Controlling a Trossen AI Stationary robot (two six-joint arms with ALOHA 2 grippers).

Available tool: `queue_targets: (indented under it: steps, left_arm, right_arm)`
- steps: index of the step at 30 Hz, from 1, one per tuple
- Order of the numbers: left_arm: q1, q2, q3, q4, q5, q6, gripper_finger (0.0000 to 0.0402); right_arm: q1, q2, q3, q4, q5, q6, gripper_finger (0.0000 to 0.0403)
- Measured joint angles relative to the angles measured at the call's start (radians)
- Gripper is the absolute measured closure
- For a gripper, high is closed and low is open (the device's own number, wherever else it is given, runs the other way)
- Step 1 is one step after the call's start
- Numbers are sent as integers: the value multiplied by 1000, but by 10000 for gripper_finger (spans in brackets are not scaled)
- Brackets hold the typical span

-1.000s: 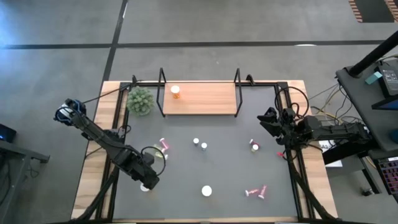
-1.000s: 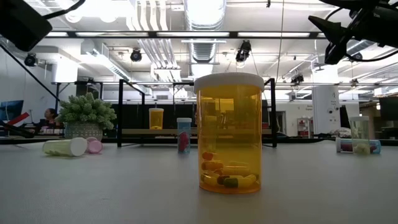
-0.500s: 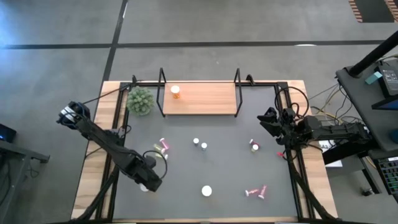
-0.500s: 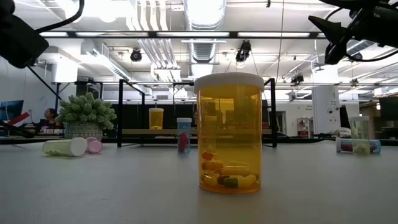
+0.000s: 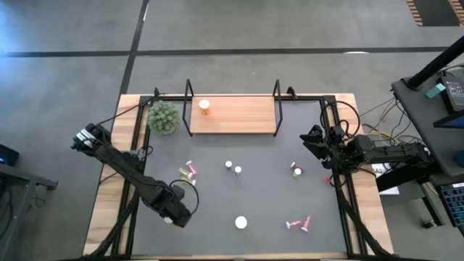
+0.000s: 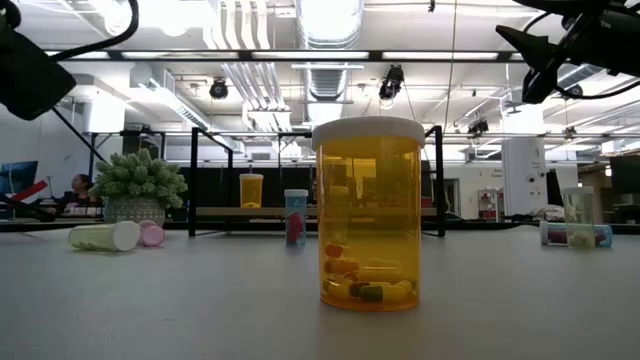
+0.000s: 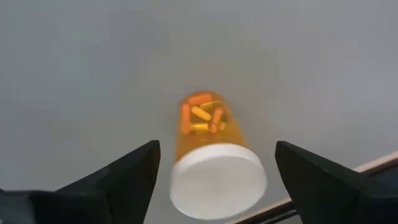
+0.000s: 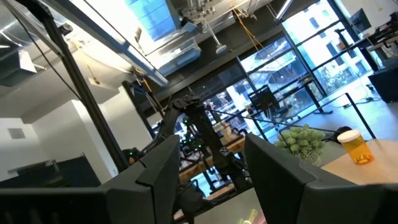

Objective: Pick and place medicine bottles onto shelf by color
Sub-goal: Put the left orange pill bottle on the shelf aligned with the other orange pill bottle

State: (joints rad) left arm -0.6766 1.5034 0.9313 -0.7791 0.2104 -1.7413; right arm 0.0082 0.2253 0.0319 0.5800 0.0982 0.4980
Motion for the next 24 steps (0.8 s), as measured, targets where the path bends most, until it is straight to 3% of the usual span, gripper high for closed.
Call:
queue_targets:
  steps: [18, 24]
  left_arm:
    - [-14, 1, 7, 2, 5, -10, 201]
    - [-8, 1, 16, 2, 2, -10, 209]
  right_arm:
    - [0, 0, 0, 0, 0, 0, 232]
    - [0, 0, 0, 0, 0, 0, 232]
